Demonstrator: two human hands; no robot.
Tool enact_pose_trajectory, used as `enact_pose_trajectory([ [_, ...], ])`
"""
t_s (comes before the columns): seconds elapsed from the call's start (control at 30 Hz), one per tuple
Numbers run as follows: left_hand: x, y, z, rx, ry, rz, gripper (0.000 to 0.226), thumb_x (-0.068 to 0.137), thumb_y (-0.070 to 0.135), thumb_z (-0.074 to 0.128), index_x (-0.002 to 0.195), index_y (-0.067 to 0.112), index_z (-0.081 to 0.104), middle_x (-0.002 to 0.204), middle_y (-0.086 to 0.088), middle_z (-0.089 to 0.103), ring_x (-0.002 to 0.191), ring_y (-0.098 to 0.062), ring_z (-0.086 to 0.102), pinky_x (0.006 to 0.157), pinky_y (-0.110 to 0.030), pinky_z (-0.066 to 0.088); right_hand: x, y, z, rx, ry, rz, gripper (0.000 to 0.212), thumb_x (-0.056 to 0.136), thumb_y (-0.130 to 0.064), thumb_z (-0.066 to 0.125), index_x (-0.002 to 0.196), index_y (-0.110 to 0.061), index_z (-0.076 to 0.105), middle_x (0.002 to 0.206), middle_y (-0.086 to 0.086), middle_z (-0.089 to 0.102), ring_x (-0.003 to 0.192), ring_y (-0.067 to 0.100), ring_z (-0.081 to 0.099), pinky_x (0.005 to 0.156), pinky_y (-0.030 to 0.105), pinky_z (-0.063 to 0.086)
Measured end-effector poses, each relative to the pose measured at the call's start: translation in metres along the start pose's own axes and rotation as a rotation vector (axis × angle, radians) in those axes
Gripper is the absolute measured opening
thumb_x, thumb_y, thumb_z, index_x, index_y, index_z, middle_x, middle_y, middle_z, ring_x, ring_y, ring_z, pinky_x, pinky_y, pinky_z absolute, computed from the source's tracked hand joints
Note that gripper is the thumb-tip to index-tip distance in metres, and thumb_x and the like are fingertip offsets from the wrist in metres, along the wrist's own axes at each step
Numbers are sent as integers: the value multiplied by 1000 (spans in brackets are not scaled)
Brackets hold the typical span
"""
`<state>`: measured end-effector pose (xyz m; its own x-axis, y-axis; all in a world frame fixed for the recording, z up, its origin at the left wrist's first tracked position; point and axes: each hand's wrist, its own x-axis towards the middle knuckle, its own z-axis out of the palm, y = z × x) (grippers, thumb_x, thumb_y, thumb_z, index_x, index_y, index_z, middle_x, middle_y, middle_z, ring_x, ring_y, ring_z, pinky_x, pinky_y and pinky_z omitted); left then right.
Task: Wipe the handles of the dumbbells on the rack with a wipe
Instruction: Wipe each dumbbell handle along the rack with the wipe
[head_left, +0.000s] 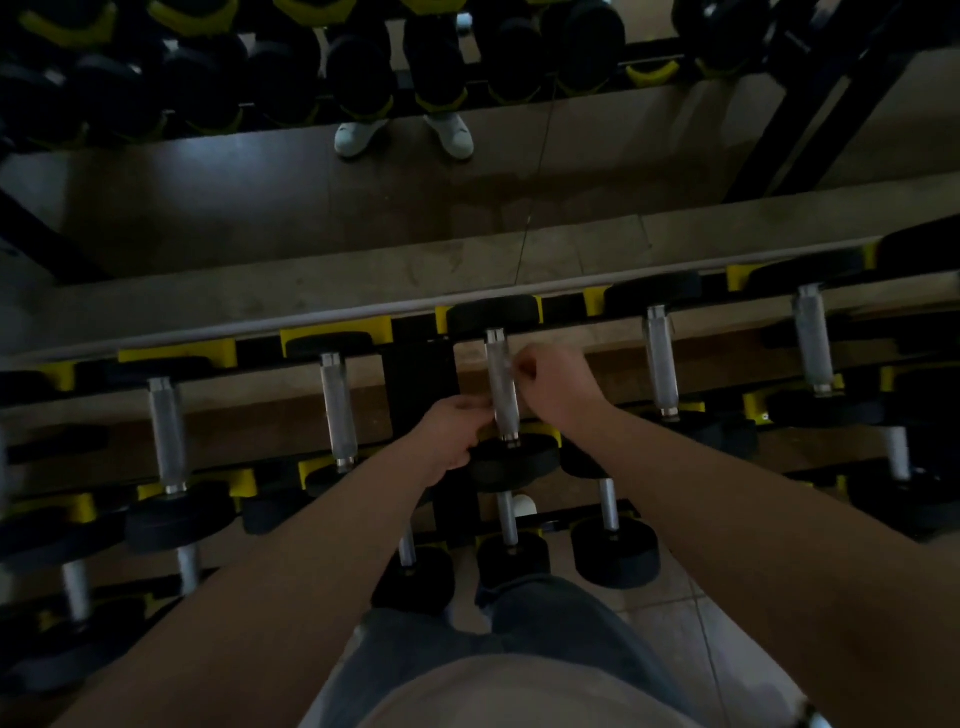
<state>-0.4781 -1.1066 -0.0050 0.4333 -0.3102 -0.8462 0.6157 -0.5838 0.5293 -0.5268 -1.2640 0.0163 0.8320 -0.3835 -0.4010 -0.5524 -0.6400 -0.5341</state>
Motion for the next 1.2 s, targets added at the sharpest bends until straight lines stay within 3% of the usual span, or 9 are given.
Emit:
enact_pose_trajectory([
  [0.17, 8, 3, -5, 28, -31, 37, 34, 95, 26, 63, 129, 23, 63, 117, -19, 69, 54, -11, 37, 38, -21, 27, -25, 27, 11, -6, -280, 137, 7, 93, -32, 68, 94, -26, 70, 90, -7, 65, 87, 12, 62, 71, 25, 47],
  [0.43, 7, 5, -8, 50, -48, 41, 30, 99, 23, 56, 128, 19, 62, 104, -10, 66, 56, -10, 39, 39, -21, 27, 19, -7, 8, 574, 92, 305, 15, 96, -22, 63, 109, -27, 70, 106, -1, 72, 98, 18, 68, 92, 39, 57],
  [0.57, 0, 11, -10, 43, -33, 65, 22, 100, 24, 55, 119, 21, 64, 97, -8, 63, 59, -11, 38, 41, -21, 25, -7, 6, 14, 141, -153, 198, 22, 102, -22, 54, 103, -16, 75, 91, 0, 69, 83, 14, 64, 66, 24, 48],
  [0.67, -4, 12, -9, 40, -31, 64, 22, 101, 20, 52, 120, 24, 63, 92, -6, 61, 58, -11, 37, 45, -24, 24, -25, 15, 19, -31, -358, 155, 26, 101, -23, 52, 86, -18, 72, 84, 4, 67, 79, 19, 64, 62, 25, 47],
  [0.73, -5, 11, -9, 40, -36, 60, 24, 100, 19, 52, 121, 23, 64, 93, -5, 62, 58, -11, 37, 46, -24, 24, -16, 15, 16, 24, -334, 189, 26, 99, -23, 56, 78, -18, 70, 80, 5, 67, 77, 19, 63, 63, 27, 49],
  [0.87, -5, 12, -9, 18, -32, 33, 23, 100, 18, 51, 118, 24, 65, 97, -3, 65, 61, -10, 38, 43, -22, 25, 12, -4, 10, 424, -36, 303, 16, 94, -19, 62, 83, -25, 72, 96, 7, 74, 93, 23, 69, 89, 44, 59],
  [0.93, -6, 13, -9, 8, -32, 26, 23, 100, 17, 51, 118, 23, 63, 103, -5, 66, 59, -9, 38, 40, -21, 26, 14, -13, 4, 367, 12, 246, 18, 98, -17, 58, 91, -17, 75, 95, 10, 73, 91, 24, 69, 86, 40, 58],
  [1.13, -7, 14, -7, -28, -21, 12, 32, 101, 9, 42, 118, 21, 66, 100, -8, 66, 56, -10, 35, 41, -21, 21, -18, 5, 10, -242, -439, 131, 24, 100, -21, 54, 101, -6, 72, 98, 11, 69, 92, 24, 65, 75, 32, 51],
  [1.2, -8, 14, -7, -45, -33, 12, 34, 101, 7, 39, 109, 24, 67, 96, -7, 68, 53, -10, 34, 41, -21, 20, -20, 10, 15, -224, -383, 129, 22, 98, -20, 55, 98, -9, 73, 95, 8, 69, 92, 25, 66, 72, 29, 51],
])
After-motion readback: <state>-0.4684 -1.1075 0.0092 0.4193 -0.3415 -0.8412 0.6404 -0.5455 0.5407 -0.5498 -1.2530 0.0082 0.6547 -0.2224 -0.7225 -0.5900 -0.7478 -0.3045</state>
